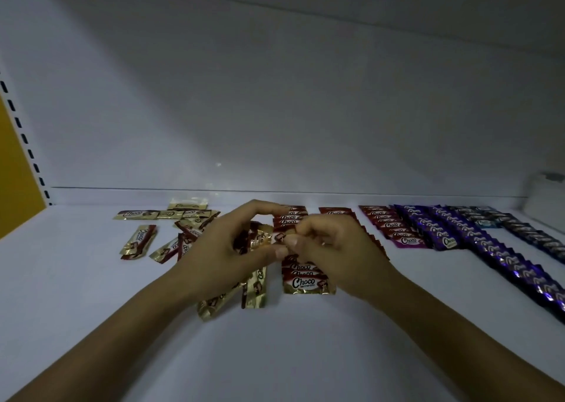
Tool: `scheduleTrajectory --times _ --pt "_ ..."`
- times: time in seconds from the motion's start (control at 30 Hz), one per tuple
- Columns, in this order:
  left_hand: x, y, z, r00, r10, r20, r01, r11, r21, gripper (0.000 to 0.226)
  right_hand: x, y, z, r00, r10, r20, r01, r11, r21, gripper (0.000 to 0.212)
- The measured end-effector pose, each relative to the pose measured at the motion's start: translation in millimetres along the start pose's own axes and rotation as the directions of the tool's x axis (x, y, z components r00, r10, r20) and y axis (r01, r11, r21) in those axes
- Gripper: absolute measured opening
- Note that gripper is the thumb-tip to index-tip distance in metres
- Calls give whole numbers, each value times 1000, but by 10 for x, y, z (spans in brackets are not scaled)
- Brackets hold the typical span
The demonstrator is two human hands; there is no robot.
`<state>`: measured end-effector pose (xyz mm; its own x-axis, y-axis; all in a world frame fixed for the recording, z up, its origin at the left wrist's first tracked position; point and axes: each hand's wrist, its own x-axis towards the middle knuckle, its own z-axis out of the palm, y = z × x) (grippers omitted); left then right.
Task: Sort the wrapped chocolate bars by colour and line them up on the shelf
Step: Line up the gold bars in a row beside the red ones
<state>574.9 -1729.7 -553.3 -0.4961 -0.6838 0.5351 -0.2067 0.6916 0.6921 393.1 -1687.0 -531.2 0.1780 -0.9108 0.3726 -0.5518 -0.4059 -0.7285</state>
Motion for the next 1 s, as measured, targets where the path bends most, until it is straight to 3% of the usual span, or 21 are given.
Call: scheduleTrajectory --times 0.17,0.33,0.47,0.57,0.8,0.9,1.0 --pt "16 -72 -92 996 -78 -40 75 996 -53 19 67 17 -102 984 177 -13 -169 956 239 15" --pt "18 -60 -41 994 -110 10 111 989 -100 13 17 56 -85 991 134 22 -135 958 251 6" --pt "6 -70 -22 989 -122 83 125 992 -31 6 2 60 -98 1000 -3 19 3 1000 -5 15" --pt "-9 -96 -8 976 -146 164 148 989 3 7 -48 96 -171 997 36 72 -29 995 -100 20" --pt "16 -187 -76 986 -166 -4 166 986 -30 14 -399 278 -262 980 141 137 -116 978 -173 16" --pt "10 -183 -66 988 -154 7 154 988 -21 21 -423 333 -190 985 139 100 -112 966 -235 22" --pt "15 -179 -77 989 -146 -12 146 989 -26 25 -354 363 -163 994 99 55 -78 947 -312 9"
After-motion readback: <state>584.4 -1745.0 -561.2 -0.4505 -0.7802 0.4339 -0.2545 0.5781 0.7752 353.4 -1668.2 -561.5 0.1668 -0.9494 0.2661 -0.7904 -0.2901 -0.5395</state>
